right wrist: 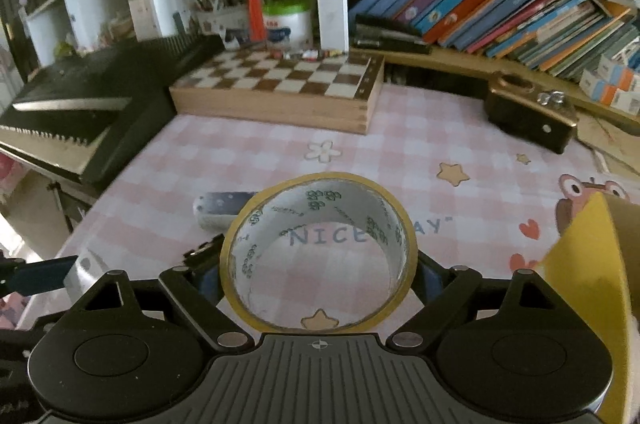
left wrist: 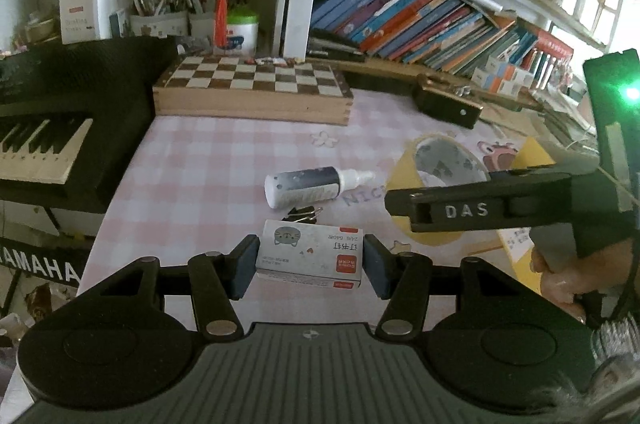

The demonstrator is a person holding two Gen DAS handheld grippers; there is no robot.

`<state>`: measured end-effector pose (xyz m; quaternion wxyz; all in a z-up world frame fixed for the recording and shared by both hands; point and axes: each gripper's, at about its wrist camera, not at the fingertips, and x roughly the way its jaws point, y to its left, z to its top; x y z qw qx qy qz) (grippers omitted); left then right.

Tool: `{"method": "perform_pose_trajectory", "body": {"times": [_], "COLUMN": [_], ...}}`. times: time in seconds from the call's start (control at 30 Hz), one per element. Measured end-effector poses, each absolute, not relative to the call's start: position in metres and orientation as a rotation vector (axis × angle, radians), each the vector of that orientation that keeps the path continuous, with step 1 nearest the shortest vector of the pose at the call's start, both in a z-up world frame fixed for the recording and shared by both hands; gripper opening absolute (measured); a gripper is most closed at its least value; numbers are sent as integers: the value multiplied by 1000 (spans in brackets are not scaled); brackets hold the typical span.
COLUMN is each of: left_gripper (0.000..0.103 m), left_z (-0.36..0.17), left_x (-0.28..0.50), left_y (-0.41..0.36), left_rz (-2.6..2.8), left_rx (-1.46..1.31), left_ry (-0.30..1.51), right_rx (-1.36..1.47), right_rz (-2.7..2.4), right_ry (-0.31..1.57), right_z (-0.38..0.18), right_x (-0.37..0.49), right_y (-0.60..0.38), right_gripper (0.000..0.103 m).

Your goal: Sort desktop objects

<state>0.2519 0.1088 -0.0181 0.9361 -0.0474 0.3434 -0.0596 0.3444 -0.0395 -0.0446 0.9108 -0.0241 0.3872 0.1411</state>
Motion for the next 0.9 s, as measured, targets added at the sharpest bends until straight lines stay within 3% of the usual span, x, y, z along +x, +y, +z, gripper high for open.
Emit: {"method": "perform_pose_trajectory", "body": {"times": [0.9], "left_gripper": [53], "left_z": [16], "left_x": [147], "left_y": [106], "left_rz": [-200], "left_rx": [-104], "left_ry": [623], "right_rx": [-23], "right_rz": [282], "right_ry": [717], "right_z": [-7], "right_x": [213], "right_y": [-60], "right_gripper": [91]}}
